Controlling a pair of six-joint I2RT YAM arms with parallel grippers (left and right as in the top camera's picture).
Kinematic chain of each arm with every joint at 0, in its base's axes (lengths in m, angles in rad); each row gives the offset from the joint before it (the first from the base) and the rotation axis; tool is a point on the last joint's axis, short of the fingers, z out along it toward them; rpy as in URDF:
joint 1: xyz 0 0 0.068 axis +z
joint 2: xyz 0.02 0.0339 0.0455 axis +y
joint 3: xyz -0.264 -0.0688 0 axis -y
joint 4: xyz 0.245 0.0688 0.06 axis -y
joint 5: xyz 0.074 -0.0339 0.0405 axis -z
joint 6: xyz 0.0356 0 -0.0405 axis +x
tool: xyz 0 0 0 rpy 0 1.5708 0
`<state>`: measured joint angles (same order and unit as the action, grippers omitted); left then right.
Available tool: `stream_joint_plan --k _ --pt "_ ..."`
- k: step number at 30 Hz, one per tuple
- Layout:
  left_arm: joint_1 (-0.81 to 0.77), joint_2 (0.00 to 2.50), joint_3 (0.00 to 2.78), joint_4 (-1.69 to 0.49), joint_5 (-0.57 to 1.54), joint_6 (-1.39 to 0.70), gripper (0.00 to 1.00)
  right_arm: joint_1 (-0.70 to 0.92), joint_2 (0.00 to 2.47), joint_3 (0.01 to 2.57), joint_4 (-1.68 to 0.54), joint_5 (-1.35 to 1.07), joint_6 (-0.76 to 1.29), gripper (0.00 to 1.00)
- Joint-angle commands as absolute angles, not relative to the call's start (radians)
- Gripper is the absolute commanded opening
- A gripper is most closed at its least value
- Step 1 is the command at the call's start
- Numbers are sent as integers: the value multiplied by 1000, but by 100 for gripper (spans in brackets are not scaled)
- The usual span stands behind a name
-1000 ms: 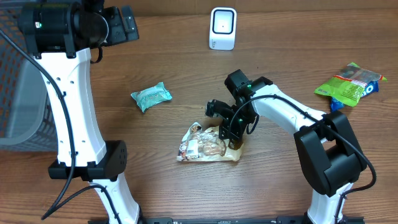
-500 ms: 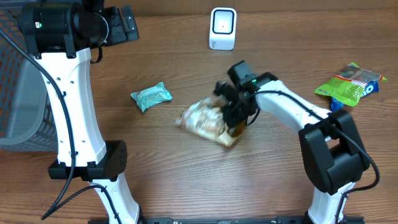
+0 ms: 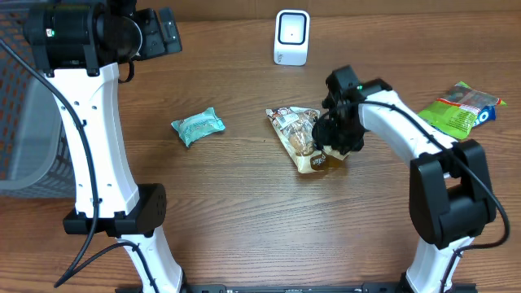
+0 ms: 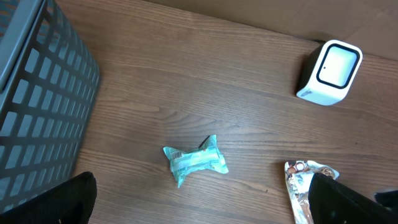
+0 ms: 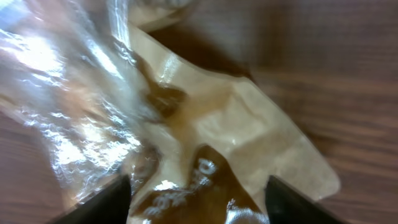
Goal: Scan the item barcode
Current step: 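Lift the brown bag with the right gripper up to the scanner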
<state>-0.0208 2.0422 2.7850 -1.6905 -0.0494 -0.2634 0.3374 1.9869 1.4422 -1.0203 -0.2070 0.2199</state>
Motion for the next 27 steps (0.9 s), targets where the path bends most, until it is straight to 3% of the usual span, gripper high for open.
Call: stream_joint_plan --k 1,6,20,25,27 --pt "-27 2024 2783 -1689 -52 -270 100 341 1880 1541 -1024 -226 232 96" --pt "-27 2024 2783 -1689 -52 -270 100 355 1880 1516 -994 -229 233 100" --pt "-27 2024 2783 -1689 -52 -270 100 405 1922 1232 -645 -177 236 93" --pt "-27 2024 2783 -1689 -52 -270 100 406 1969 1191 -577 -181 236 82" --pt "-27 2024 2783 -1689 -52 -270 100 406 1984 1190 -576 -181 236 64"
